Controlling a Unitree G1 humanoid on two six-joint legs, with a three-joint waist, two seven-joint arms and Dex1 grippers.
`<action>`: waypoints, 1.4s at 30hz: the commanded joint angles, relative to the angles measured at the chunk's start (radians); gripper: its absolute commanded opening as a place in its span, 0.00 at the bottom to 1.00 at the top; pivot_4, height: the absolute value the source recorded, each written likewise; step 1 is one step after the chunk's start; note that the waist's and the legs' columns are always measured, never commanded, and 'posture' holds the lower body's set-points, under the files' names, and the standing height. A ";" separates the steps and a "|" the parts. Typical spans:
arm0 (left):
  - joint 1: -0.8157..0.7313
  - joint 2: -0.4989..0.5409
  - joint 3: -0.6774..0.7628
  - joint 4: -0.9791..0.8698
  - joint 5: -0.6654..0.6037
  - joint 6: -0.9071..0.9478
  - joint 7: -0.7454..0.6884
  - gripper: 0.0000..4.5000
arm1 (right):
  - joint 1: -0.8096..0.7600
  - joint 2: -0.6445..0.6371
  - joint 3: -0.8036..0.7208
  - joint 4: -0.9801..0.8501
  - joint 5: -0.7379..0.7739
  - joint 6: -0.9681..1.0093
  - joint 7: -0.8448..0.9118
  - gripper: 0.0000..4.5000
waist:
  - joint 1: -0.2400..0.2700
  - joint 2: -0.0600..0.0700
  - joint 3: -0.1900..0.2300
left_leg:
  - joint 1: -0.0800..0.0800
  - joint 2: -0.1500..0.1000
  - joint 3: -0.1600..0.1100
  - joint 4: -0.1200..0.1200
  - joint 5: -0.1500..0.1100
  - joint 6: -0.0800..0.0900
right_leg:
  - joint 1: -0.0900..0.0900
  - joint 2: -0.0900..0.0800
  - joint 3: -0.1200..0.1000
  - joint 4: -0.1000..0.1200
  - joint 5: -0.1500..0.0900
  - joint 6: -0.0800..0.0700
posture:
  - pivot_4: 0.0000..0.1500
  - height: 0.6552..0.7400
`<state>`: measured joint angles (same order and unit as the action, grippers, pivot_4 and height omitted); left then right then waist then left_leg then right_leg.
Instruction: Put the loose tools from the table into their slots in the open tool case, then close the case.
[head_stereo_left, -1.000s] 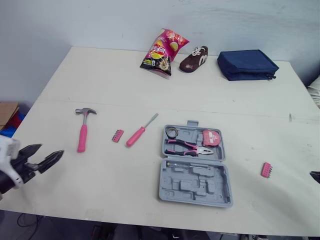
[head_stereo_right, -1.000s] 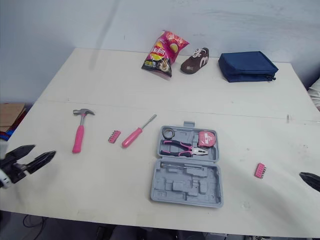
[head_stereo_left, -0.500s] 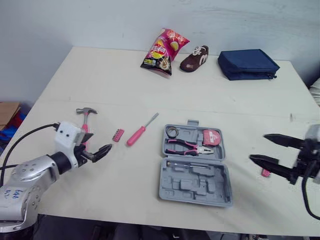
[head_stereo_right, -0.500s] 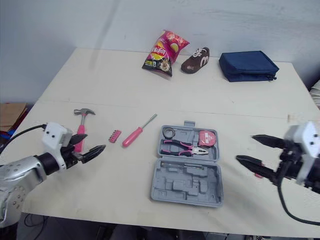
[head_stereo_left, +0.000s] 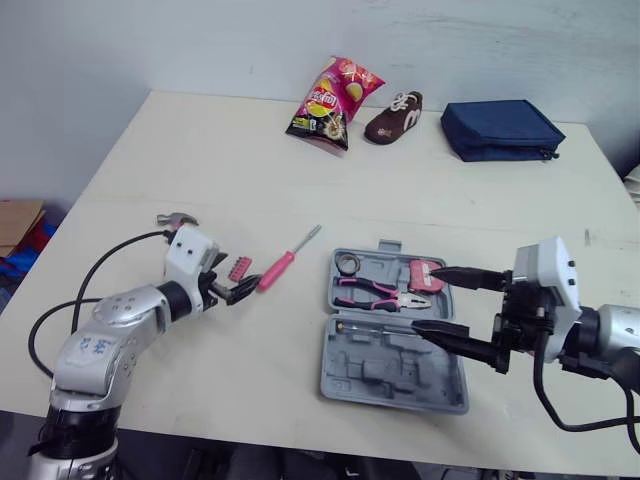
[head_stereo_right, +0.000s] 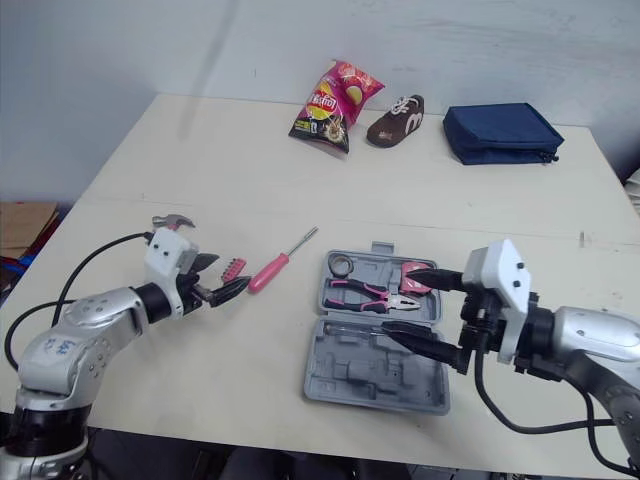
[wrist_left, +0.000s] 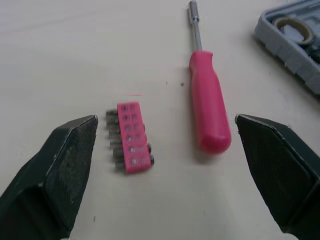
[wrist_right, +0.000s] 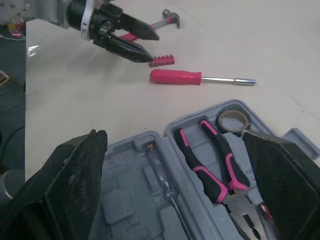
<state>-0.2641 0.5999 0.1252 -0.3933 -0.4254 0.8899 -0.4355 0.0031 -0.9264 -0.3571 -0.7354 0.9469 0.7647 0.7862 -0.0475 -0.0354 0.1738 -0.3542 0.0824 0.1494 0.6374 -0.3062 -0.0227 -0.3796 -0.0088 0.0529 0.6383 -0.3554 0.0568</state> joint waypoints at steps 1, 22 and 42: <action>-0.011 0.002 -0.011 -0.052 0.010 0.040 0.031 0.99 | -0.021 0.011 0.014 -0.017 -0.004 -0.021 -0.017 1.00 | -0.003 0.000 0.000 | 0.000 0.000 0.000 0.000 0.000 0.000 | 0.000 0.000 0.000 0.000 0.000 0.000 | 1.00 1.00; 0.018 -0.083 0.333 0.116 0.077 0.161 0.309 0.99 | -0.094 0.019 0.105 0.064 -0.061 -0.066 0.014 1.00 | 0.012 -0.005 0.001 | -0.002 -0.001 0.001 0.010 0.001 0.001 | -0.004 -0.001 0.001 0.011 0.001 0.001 | 1.00 1.00; -0.189 -0.114 0.159 0.381 0.152 0.134 0.286 0.51 | -0.062 0.034 0.075 0.049 -0.051 -0.053 0.001 1.00 | 0.025 -0.004 0.000 | -0.012 -0.001 0.000 0.013 0.005 0.001 | -0.015 -0.001 0.001 0.018 0.001 0.001 | 1.00 1.00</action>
<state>-0.4479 0.5026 0.3036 -0.0312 -0.2681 1.0222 -0.1286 -0.0571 -0.8905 -0.2440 -0.6597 0.8782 0.7190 0.7885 -0.0228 -0.0393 0.1742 -0.3665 0.0814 0.1494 0.6506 -0.3012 -0.0221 -0.3948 -0.0103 0.0537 0.6564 -0.3544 0.0575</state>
